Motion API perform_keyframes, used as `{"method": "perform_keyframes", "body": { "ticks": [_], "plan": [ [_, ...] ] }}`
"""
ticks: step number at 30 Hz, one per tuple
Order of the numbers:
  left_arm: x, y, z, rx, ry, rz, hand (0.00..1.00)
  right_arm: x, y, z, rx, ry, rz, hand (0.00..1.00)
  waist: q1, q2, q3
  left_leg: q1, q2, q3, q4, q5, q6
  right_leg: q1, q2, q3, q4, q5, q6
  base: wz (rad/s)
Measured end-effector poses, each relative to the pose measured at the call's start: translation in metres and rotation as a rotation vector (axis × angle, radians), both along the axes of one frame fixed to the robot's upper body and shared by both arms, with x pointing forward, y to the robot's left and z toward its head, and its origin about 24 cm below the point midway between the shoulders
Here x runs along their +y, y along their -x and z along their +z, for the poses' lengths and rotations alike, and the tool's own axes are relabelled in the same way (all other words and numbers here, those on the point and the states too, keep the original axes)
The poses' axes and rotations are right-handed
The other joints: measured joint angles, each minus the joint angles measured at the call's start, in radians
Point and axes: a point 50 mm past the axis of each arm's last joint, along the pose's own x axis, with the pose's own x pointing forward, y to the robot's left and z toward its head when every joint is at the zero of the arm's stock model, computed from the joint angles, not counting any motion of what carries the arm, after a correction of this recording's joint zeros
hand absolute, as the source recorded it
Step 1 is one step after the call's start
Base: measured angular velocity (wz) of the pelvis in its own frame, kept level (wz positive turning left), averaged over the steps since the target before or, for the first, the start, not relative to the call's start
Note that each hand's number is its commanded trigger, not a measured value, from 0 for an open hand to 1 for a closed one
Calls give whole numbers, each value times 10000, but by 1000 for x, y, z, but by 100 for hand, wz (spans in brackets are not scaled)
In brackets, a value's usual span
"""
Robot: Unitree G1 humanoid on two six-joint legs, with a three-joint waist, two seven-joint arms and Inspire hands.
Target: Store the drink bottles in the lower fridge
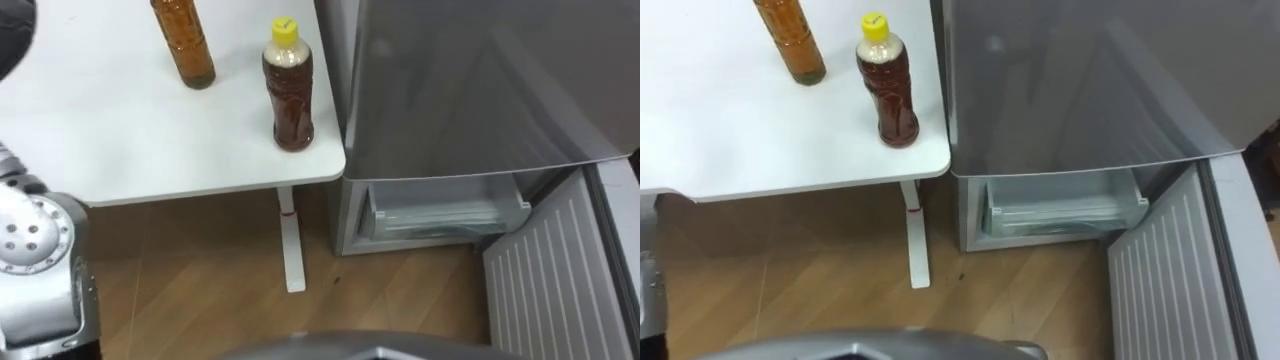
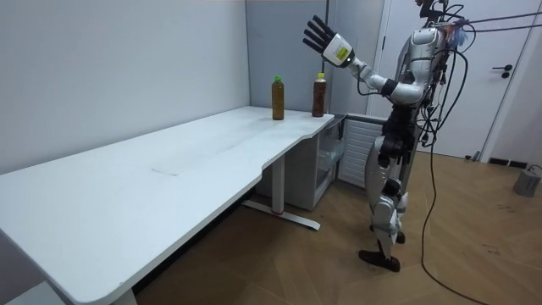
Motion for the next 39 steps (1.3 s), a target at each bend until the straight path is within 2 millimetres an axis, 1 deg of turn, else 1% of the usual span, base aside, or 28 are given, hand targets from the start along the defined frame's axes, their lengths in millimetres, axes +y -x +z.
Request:
{"method": "perform_keyframes", "body": {
  "ticks": [2,3,4,8,13,16,22,28,32,39],
  "plan": [
    [-11,-6,0,96,-106,-807,0,0,-5,0,-50,-76,138,0,-61,3,-6,-93,3,-1,17,0,0,-152,2,10,20,7,-8,0],
    [-14,-7,0,110,-150,-1020,0,0,-4,0,-24,-88,131,0,-74,-16,-12,-113,3,-1,20,1,0,-151,4,5,22,21,-14,0],
    [-18,-10,1,133,-251,-1432,0,1,-4,0,-48,-93,140,0,-78,13,2,-117,4,-1,23,1,0,-150,4,9,17,28,-15,0],
    [-32,-18,6,100,-641,-2688,0,1,-8,-1,-261,-121,260,0,-88,2,56,-110,10,-2,14,2,-1,-145,10,13,-8,28,-15,0],
    [-44,-22,6,264,-906,-3751,0,2,-14,-1,-291,-180,713,0,-217,22,61,-86,18,0,9,2,-1,-131,13,8,7,28,-16,0],
    [-46,-23,4,453,-1017,-4064,0,2,-15,-1,-317,-221,759,0,-293,14,65,-79,18,16,8,1,-1,-133,13,12,19,29,-17,0],
    [-49,-25,2,775,-1136,-4584,0,2,-15,-1,-234,-228,898,0,-297,14,67,-94,14,33,23,1,-1,-128,15,29,24,28,-19,0],
    [-56,-26,0,1012,-1322,-5248,0,2,-14,-1,-222,-218,910,0,-297,50,56,-86,16,61,16,2,-1,-133,31,109,25,28,-18,0],
    [-57,-27,-2,1201,-1328,-5360,0,2,-14,-1,-219,-215,912,0,-297,80,50,-83,16,77,15,2,-1,-138,31,154,21,28,-18,0],
    [-58,-27,-2,1277,-1335,-5556,0,1,-16,-1,-253,-187,939,0,-301,68,54,-87,16,99,9,2,-1,-146,30,175,17,28,-18,0]
  ]
}}
